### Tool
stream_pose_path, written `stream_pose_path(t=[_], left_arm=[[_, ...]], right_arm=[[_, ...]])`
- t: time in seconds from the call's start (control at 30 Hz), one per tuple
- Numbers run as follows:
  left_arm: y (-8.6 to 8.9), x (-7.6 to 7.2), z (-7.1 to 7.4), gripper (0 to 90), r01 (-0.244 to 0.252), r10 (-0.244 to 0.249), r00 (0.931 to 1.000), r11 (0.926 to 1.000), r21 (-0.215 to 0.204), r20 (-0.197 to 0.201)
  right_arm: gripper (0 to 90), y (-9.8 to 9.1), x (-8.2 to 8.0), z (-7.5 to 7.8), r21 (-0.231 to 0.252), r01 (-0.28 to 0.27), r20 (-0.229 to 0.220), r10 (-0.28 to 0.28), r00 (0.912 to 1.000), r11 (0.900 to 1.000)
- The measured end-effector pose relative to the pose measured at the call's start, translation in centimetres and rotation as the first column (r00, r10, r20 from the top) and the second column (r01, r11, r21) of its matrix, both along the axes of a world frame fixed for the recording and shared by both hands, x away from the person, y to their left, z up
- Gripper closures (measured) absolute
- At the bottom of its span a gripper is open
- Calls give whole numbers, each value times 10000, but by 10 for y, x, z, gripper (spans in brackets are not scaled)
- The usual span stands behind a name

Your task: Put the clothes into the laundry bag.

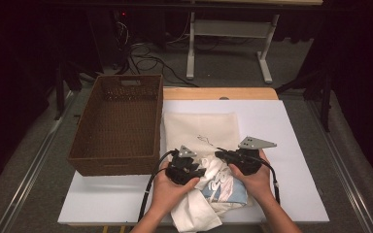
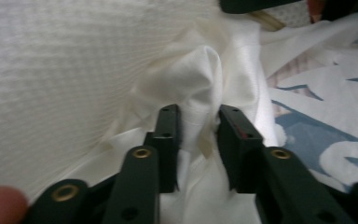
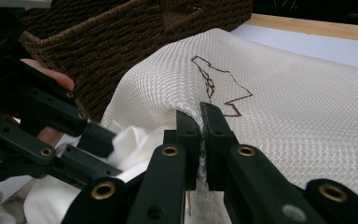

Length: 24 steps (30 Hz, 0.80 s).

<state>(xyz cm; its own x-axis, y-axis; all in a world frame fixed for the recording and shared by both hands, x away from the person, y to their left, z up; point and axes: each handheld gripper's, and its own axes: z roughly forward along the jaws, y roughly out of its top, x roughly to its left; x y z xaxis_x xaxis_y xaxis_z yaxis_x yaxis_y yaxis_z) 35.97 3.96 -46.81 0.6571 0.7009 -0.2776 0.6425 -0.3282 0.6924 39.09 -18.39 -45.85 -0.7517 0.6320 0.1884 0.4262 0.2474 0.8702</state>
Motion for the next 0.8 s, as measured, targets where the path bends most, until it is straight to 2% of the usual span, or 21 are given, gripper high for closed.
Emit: stream_pose_path(t=[0.03, 0.1, 0.13, 0.2, 0.27, 0.33, 0.37, 0.4, 0.43, 0.47, 0.5, 0.53, 0.57, 0.6, 0.63, 0.67, 0.7, 0.73, 0.8], left_arm=[[-3, 3, -1, 766, 168, -168, 9999, 9997, 156, 12], [-11, 7, -4, 826, 456, -455, 9988, 9989, 61, -185], [-16, 9, -5, 836, 528, -527, 9985, 9986, 102, -161], [-25, 11, -6, 846, 508, -513, 9986, 9977, 443, 113], [-31, 15, -9, 851, 128, -203, 9977, 9934, 1138, 650], [-33, 22, -17, 854, -742, 525, 9915, 9798, 1856, 1192], [-27, 32, -27, 857, -1512, 1252, 9835, 9654, 2123, 1307], [-27, 32, -27, 856, -1512, 1252, 9835, 9654, 2123, 1307], [-19, 38, -31, 855, -1781, 1638, 9821, 9685, 1743, 930], [-19, 38, -31, 848, -1781, 1638, 9821, 9685, 1743, 930], [-17, 35, -25, 822, -1516, 1388, 9860, 9772, 1486, 928], [-17, 35, -25, 771, -1516, 1388, 9860, 9772, 1486, 928], [-13, 25, -16, 713, -1187, 1076, 9884, 9875, 1035, 1072], [-13, 25, -16, 663, -1187, 1076, 9884, 9875, 1035, 1072], [-6, 14, -4, 605, -989, 924, 9889, 9937, 520, 1163], [-6, 14, -4, 561, -989, 924, 9889, 9937, 520, 1163], [1, 5, 9, 536, -549, 537, 9906, 9985, 56, 1256], [1, 5, 9, 505, -549, 537, 9906, 9985, 56, 1256], [6, 0, 20, 479, 21, 44, 9925, 9986, -535, 1225]], right_arm=[[882, 0, 0, -1, 16, 10, -8, -10, 10000, 10000], [882, 0, 1, 0, 21, 6, -53, -6, 10000, 10000], [882, 1, 1, 0, 18, -13, -4, 13, 10000, 10000], [882, 3, 0, 1, 52, -64, 21, 64, 10000, 10000], [882, 5, -2, 1, 13, -121, 61, 121, 9999, 9999], [883, 5, -3, 4, 104, -221, 90, 220, 9997, 9997], [883, 4, -5, 6, 155, -295, 164, 293, 9994, 9994], [883, 4, -6, 6, 117, -308, 193, 306, 9993, 9995], [883, 3, -6, 6, 15, -337, 163, 337, 9993, 9994], [882, 3, -7, 5, -126, -330, 117, 331, 9994, 9994], [883, 3, -6, 4, -137, -304, 150, 306, 9994, 9994], [883, 3, -6, 4, -137, -304, 150, 306, 9994, 9994], [883, 0, -4, 4, 64, -185, 62, 185, 9998, 9998], [883, 0, -4, 4, 64, -185, 62, 185, 9998, 9998], [883, -1, -2, 5, 137, -103, 27, 102, 9999, 9999], [883, -1, -2, 5, 137, -103, 27, 102, 9999, 9999], [882, -1, -2, 5, 79, -93, 14, 93, 10000, 9999], [882, -1, -2, 5, 79, -93, 14, 93, 10000, 9999], [882, -1, -1, 4, 21, -93, 79, 92, 9999, 10000]])
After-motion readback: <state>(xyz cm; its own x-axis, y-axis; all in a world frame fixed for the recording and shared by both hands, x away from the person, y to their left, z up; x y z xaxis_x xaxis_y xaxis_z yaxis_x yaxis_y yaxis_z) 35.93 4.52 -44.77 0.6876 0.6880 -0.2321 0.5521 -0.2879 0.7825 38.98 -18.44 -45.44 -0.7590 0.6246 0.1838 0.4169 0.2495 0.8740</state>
